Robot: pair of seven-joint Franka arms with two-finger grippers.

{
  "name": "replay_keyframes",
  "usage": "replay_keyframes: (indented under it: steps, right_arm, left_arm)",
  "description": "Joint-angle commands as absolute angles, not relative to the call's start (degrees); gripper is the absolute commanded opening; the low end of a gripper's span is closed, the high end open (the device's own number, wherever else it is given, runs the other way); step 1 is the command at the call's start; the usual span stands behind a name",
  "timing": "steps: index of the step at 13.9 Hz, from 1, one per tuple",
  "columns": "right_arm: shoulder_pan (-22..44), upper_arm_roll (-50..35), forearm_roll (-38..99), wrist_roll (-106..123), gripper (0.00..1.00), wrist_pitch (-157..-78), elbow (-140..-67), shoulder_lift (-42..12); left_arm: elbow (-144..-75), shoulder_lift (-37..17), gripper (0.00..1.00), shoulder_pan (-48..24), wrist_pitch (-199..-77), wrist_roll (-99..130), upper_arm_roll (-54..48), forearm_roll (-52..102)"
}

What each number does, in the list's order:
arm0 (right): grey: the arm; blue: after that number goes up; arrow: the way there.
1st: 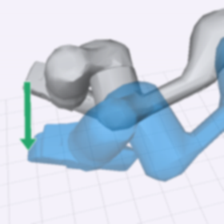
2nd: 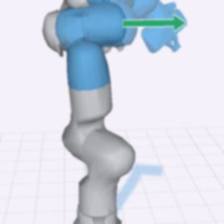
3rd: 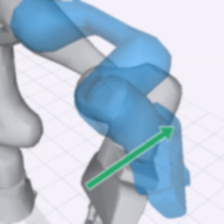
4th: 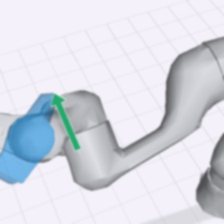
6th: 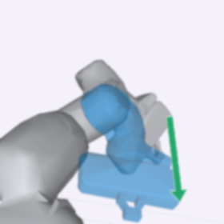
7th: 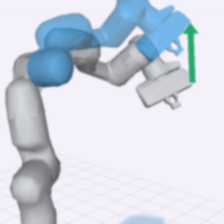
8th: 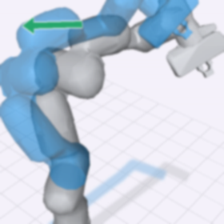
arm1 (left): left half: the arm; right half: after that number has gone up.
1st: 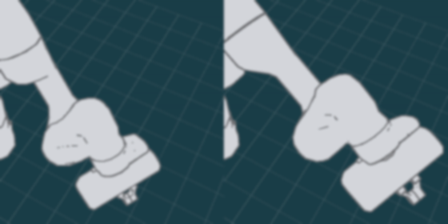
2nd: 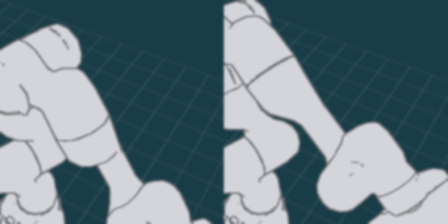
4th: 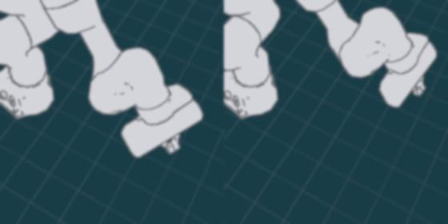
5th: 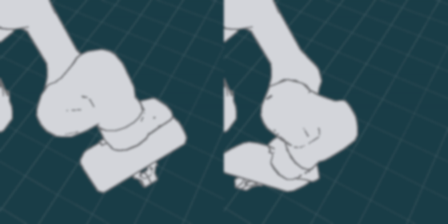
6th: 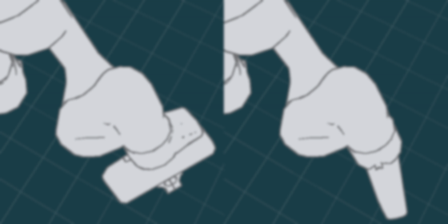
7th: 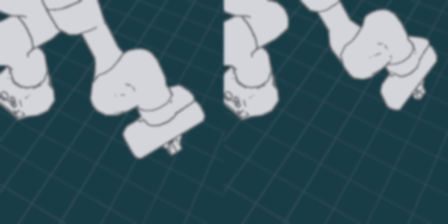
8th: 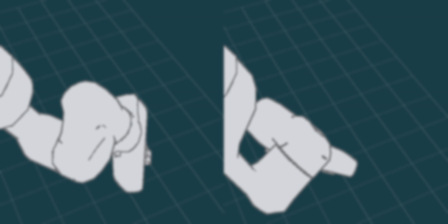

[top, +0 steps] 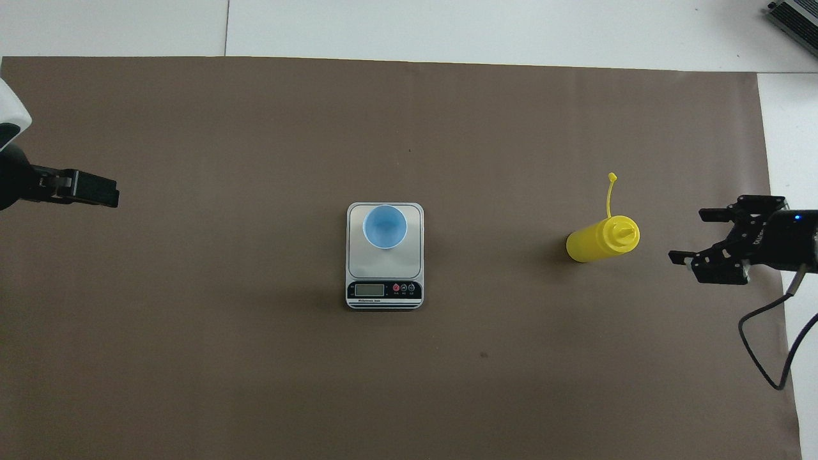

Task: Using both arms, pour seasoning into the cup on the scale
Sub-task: 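Reach the right gripper to the yellow bottle and grasp it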

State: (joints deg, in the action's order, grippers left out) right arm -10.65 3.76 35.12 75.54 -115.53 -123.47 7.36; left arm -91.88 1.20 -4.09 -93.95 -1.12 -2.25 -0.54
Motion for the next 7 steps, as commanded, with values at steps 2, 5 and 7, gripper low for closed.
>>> replay_keyframes:
  steps: [2, 5, 7]
  right_arm:
    - [-15.2, 3.4, 48.9, 96.8, 1.00, -117.2, -127.6, 2.1]
    - [-15.4, 3.4, 58.0, 102.3, 1.00, -117.2, -130.9, 0.4]
    - [-14.9, 3.4, 62.3, 108.5, 1.00, -118.0, -130.9, -1.7]
  left_arm:
    - [-91.8, 1.3, 1.00, -3.3, -92.8, -1.4, -2.6, 1.3]
    - [-90.1, 0.8, 1.00, -2.8, -89.8, -1.2, -2.5, 2.8]
    - [-87.3, 0.7, 1.00, -2.8, -88.2, -1.6, -2.6, 2.3]
